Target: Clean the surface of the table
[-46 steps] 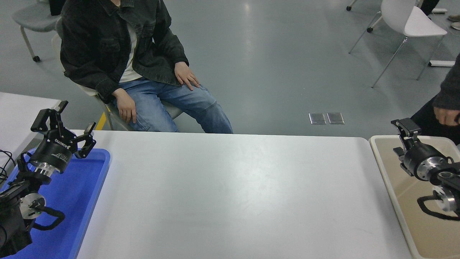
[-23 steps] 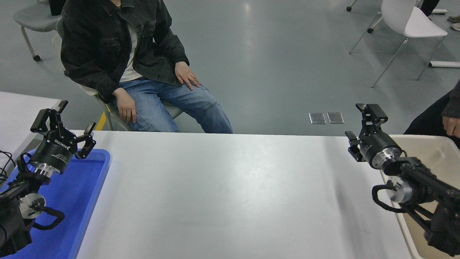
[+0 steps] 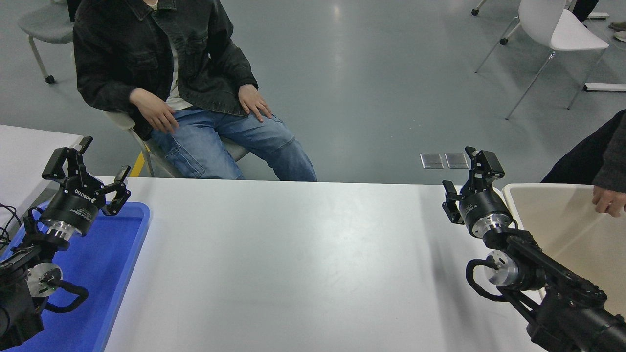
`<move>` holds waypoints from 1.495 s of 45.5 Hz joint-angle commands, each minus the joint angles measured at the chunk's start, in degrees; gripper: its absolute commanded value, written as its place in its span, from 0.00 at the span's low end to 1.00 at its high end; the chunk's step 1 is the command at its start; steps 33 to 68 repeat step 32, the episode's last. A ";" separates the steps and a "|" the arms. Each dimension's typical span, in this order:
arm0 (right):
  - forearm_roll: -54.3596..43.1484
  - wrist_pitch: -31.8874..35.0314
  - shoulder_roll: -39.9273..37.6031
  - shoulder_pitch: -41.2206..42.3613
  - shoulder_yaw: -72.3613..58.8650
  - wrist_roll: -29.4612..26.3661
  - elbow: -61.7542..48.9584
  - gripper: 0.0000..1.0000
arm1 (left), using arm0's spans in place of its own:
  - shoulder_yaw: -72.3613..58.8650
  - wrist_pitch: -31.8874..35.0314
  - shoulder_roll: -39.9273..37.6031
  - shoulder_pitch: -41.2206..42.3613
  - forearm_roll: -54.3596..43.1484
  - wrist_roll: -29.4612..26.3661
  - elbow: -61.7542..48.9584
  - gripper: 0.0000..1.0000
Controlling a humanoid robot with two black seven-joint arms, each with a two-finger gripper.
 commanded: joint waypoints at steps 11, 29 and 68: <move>0.03 0.04 0.51 -0.58 -0.21 1.37 -0.92 1.00 | 0.00 0.00 0.01 0.00 0.00 0.00 -0.03 1.00; -0.06 0.04 0.60 -1.11 -0.83 1.37 -1.18 1.00 | 0.00 0.00 0.01 0.00 0.00 0.00 0.06 1.00; -0.06 0.13 0.60 -1.55 -0.74 1.63 -1.01 1.00 | 0.00 0.00 0.01 0.00 0.00 0.00 -0.03 1.00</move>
